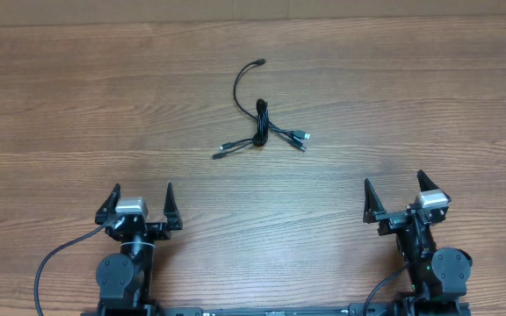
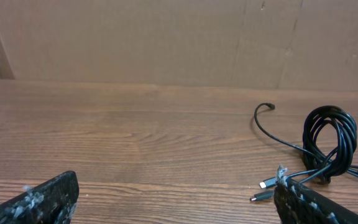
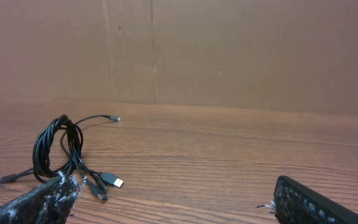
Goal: Untangle cables
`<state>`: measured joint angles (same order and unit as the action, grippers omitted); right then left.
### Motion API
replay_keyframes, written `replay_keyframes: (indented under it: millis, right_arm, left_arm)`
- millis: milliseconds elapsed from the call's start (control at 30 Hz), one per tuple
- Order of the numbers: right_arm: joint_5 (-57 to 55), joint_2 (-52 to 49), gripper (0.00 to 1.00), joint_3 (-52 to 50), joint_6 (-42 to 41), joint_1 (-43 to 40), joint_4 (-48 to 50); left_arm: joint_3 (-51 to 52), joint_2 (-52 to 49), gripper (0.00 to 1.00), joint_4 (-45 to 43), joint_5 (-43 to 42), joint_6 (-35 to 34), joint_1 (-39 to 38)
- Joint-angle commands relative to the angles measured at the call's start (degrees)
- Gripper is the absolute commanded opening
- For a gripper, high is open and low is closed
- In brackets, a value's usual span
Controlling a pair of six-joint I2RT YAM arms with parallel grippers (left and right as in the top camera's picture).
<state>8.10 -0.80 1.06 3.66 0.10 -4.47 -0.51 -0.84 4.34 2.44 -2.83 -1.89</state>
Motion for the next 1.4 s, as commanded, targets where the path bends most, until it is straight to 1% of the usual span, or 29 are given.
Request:
replay_keyframes:
  millis: [0, 767, 900, 967, 1033, 1133, 1167, 1200, 1233, 1300, 1367]
  right_arm:
    - [-0.55, 0.61, 1.00, -0.61, 0.26, 0.22, 0.31]
    - [-0.55, 0.61, 1.00, -0.61, 0.26, 0.22, 0.31]
    - [-0.55, 0.61, 1.00, -0.61, 0.26, 0.22, 0.31]
    - [-0.55, 0.61, 1.00, -0.61, 0.26, 0.22, 0.31]
    - [-0.57, 0.61, 1.00, -0.61, 0.26, 0.22, 0.31]
    - [-0.55, 0.61, 1.00, -0.61, 0.26, 0.22, 0.31]
    - [-0.55, 0.61, 1.00, -0.61, 0.28, 0.22, 0.31]
    - [-0.55, 0.61, 1.00, -0.61, 0.26, 0.22, 0.31]
    - [-0.55, 0.61, 1.00, -0.61, 0.26, 0.22, 0.31]
    - [-0.55, 0.61, 1.00, -0.61, 0.26, 0.22, 0.31]
    - [-0.55, 0.61, 1.00, -0.61, 0.26, 0.22, 0.31]
  left_arm:
    - [0.24, 0.57, 1.00, -0.22, 1.14, 1.57, -0.35]
    - [0.24, 0.57, 1.00, -0.17, 1.03, 1.60, -0.35]
    - [0.24, 0.57, 1.00, -1.36, 0.57, 1.53, -0.35]
    - [-0.11, 0.57, 1.00, -3.82, -2.64, 1.55, -0.35]
    - [-2.58, 0.57, 1.00, -5.03, -9.77, 1.57, -0.35]
    - [-9.35, 0.57, 1.00, -4.87, -22.75, 0.79, -0.35]
    - [-12.41, 0.57, 1.00, -4.17, -29.77, 0.61, -0.35]
    - [-14.99, 0.57, 0.99, -3.13, -34.14, 0.44, -0.35]
    - [-17.55, 0.55, 1.00, -1.27, -35.74, 0.42, -0.35]
    - [-22.51, -0.24, 1.00, 2.34, -35.45, 0.04, -0.33]
    - [-27.08, -2.62, 1.00, 3.65, -35.47, 0.04, -0.35]
